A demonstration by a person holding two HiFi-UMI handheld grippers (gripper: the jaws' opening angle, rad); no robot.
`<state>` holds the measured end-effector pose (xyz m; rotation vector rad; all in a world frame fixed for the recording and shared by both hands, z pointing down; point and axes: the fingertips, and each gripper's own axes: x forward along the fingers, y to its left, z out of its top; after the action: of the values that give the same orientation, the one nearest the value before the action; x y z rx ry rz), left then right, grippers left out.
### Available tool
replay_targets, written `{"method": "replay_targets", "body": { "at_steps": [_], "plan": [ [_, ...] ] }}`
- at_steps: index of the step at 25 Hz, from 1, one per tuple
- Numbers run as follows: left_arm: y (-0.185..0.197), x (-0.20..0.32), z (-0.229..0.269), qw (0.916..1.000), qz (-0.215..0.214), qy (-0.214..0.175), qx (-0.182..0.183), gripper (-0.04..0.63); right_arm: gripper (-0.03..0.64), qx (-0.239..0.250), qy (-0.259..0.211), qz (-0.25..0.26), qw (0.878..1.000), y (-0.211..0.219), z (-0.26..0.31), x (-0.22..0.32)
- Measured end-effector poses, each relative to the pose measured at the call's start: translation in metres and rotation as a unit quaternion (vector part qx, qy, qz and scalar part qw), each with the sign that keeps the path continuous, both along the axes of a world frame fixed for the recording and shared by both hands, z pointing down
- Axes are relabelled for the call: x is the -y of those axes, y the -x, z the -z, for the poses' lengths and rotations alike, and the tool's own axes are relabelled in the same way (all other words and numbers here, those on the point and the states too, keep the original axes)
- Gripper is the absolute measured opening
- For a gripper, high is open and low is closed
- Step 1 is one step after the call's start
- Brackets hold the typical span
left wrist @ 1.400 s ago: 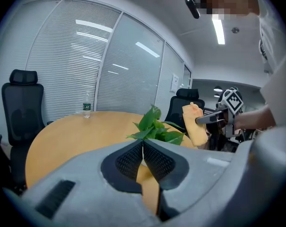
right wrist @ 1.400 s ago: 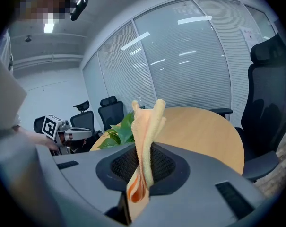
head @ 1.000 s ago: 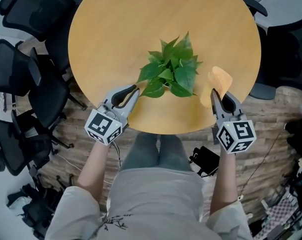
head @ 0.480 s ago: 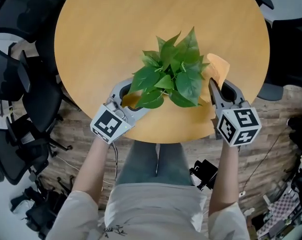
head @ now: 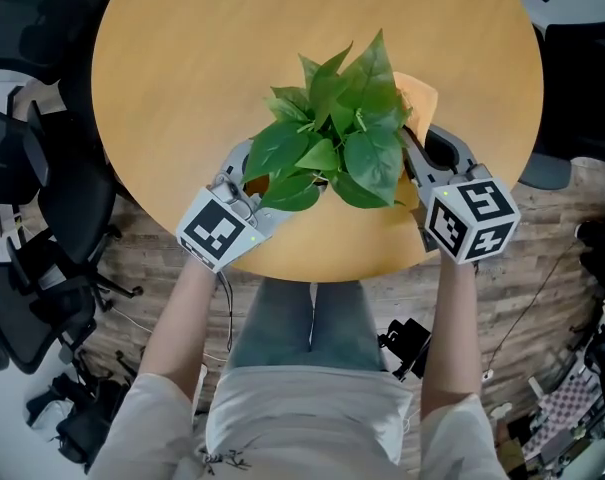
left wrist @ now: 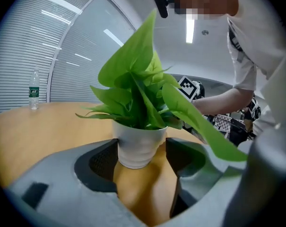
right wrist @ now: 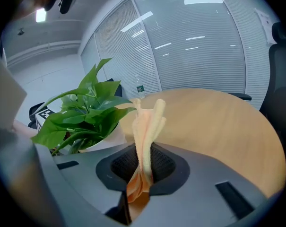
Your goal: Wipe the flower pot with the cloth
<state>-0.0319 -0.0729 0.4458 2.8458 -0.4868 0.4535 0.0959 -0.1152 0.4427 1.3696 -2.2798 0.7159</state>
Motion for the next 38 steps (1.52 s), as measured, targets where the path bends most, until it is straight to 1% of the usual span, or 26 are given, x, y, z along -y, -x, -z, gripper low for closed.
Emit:
{"method": "replay_targets", "body": {
  "at_steps": [2, 5, 8, 14, 19, 25, 28, 31, 38],
  "plan": [
    [-0.001, 0.001, 0.000, 1.0000, 0.004, 0.005, -0.003, 0.319, 0.049, 0.013, 0.005, 0.010, 1.000, 0.008, -0.003, -0.002],
    [-0.001, 0.004, 0.001, 0.9999, 0.006, -0.009, -0.010, 0.318, 0.049, 0.027, 0.014, 0.027, 0.999, 0.021, -0.008, -0.007],
    [-0.001, 0.005, 0.001, 0.9999, 0.008, -0.011, -0.009, 0.316, 0.049, 0.037, 0.019, 0.050, 0.998, 0.032, -0.010, -0.013],
    [-0.001, 0.005, 0.001, 0.9999, 0.011, -0.008, -0.008, 0.316, 0.049, 0.033, 0.021, 0.077, 0.996, 0.040, -0.010, -0.019],
    [-0.001, 0.004, 0.001, 0.9998, 0.018, -0.004, -0.006, 0.316, 0.049, 0.030, 0.024, 0.081, 0.996, 0.042, -0.010, -0.026],
    [-0.004, 0.003, -0.001, 0.9987, 0.050, -0.002, -0.004, 0.314, 0.049, 0.031, 0.026, 0.077, 0.996, 0.040, -0.012, -0.031],
    [-0.006, 0.004, -0.001, 0.9975, 0.068, 0.011, -0.011, 0.313, 0.049, 0.032, 0.029, 0.079, 0.996, 0.039, -0.013, -0.035],
    [-0.007, 0.004, 0.000, 0.9966, 0.078, 0.020, -0.017, 0.311, 0.049, 0.033, 0.031, 0.079, 0.996, 0.039, -0.012, -0.038],
    [-0.011, 0.005, 0.000, 0.9943, 0.106, 0.014, -0.004, 0.308, 0.049, 0.023, 0.027, 0.079, 0.996, 0.040, -0.011, -0.046]
  ]
}}
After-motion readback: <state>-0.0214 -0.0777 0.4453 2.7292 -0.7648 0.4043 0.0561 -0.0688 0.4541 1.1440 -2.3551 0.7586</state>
